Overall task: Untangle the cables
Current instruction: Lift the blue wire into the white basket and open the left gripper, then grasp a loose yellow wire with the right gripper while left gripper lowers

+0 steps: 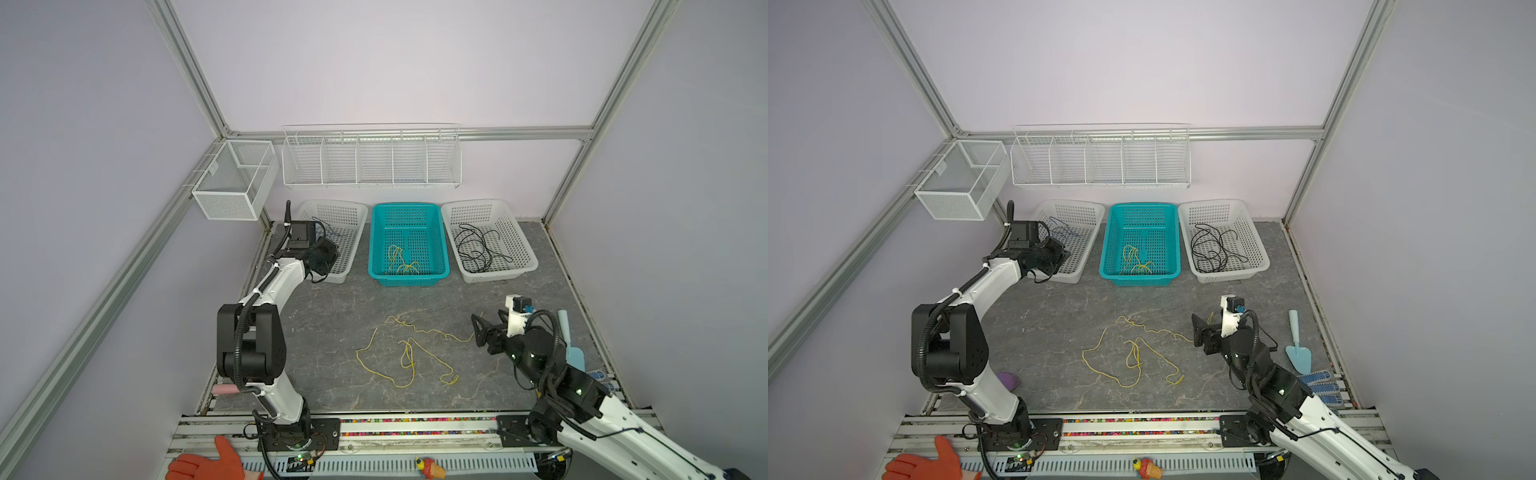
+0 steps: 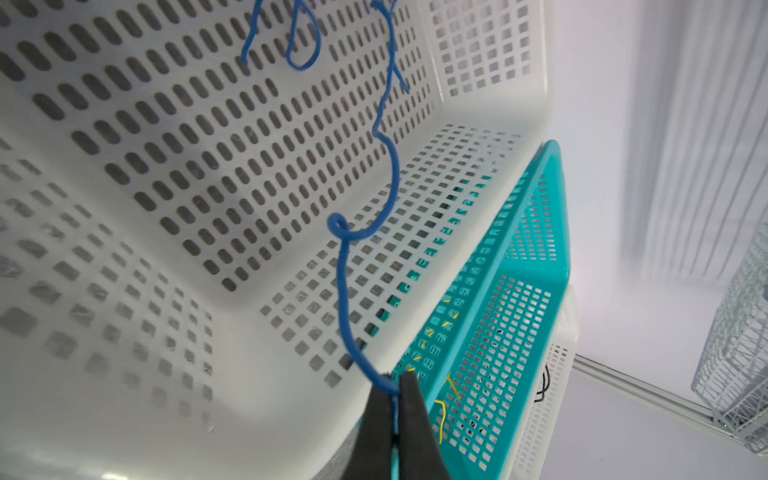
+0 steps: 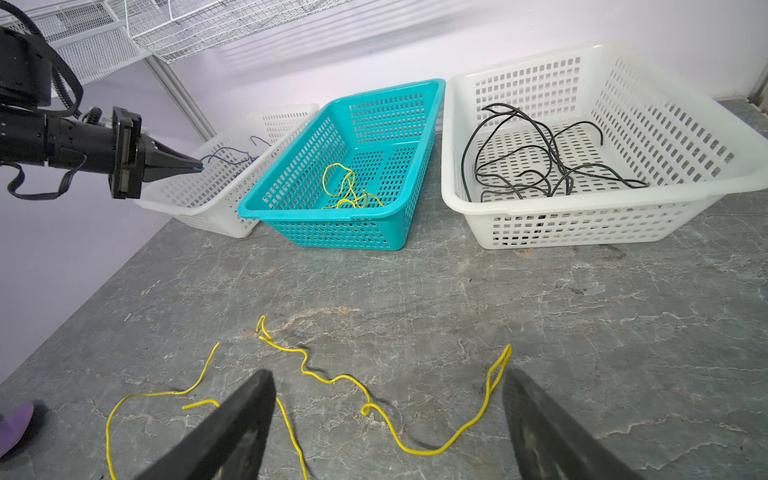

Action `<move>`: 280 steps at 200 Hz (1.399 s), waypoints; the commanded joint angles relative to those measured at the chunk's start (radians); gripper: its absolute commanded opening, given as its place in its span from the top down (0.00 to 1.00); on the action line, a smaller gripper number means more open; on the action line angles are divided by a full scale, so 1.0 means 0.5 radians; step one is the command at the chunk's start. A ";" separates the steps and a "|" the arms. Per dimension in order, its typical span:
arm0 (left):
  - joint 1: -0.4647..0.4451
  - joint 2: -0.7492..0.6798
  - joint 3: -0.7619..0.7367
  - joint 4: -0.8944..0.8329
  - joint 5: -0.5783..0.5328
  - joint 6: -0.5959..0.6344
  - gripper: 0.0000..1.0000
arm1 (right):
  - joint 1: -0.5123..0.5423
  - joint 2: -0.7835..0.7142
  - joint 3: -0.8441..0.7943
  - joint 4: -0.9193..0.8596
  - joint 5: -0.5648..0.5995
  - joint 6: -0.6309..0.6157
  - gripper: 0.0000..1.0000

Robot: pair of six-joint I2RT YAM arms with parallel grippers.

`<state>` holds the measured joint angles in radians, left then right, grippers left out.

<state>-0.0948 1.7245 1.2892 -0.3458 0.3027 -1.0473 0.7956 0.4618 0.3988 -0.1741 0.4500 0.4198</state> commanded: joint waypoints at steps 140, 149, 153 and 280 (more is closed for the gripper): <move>0.100 0.267 0.028 -0.007 0.115 0.164 0.84 | 0.005 0.067 -0.009 0.072 -0.066 0.007 0.12; 0.101 0.261 0.055 -0.042 0.107 0.188 0.84 | 0.007 0.067 -0.006 0.071 -0.068 0.007 0.12; 0.101 0.255 0.069 -0.064 0.102 0.197 0.83 | 0.005 0.067 -0.005 0.069 -0.067 0.007 0.12; 0.075 -0.172 0.370 -0.762 -0.119 0.661 0.42 | 0.007 0.372 0.129 0.067 -0.503 -0.112 0.12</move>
<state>-0.0486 1.7073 1.4498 -0.5976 0.2832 -0.8246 0.7956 0.5678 0.4114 -0.1593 0.3496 0.4053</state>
